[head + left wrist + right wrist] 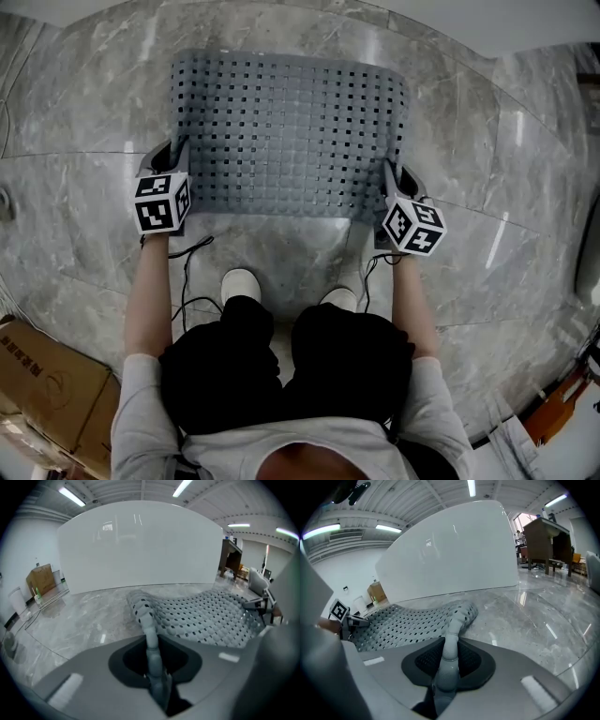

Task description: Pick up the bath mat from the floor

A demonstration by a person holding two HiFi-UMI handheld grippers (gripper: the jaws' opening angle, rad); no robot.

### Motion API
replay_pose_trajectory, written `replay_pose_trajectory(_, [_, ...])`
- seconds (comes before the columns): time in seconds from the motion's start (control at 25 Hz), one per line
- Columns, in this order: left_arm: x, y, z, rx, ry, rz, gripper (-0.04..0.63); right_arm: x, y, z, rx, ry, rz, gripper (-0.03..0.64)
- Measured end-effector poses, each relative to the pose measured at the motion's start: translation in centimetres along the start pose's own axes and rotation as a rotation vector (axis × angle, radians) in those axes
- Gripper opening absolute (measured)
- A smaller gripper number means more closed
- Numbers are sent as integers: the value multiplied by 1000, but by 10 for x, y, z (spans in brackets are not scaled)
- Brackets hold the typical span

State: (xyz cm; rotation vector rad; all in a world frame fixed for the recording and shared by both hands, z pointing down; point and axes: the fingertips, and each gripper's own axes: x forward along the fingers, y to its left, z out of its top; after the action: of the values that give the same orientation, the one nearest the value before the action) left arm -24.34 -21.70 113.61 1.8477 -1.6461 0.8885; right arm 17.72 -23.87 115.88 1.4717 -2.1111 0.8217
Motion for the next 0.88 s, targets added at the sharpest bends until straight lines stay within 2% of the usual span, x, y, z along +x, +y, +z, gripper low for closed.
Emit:
replay_pose_trajectory(0.24, [-24, -12, 36, -3, -60, -40, 54, -24, -4, 29, 9, -20, -38, 61])
replay_pose_trajectory(0.44, [-54, -24, 79, 20, -66, -72, 52, -59, -1, 70, 17, -27, -65, 60])
replay_pose_trajectory(0.88, [-190, -28, 198, 32, -117, -91, 49, -178, 40, 198, 8, -62, -74, 60])
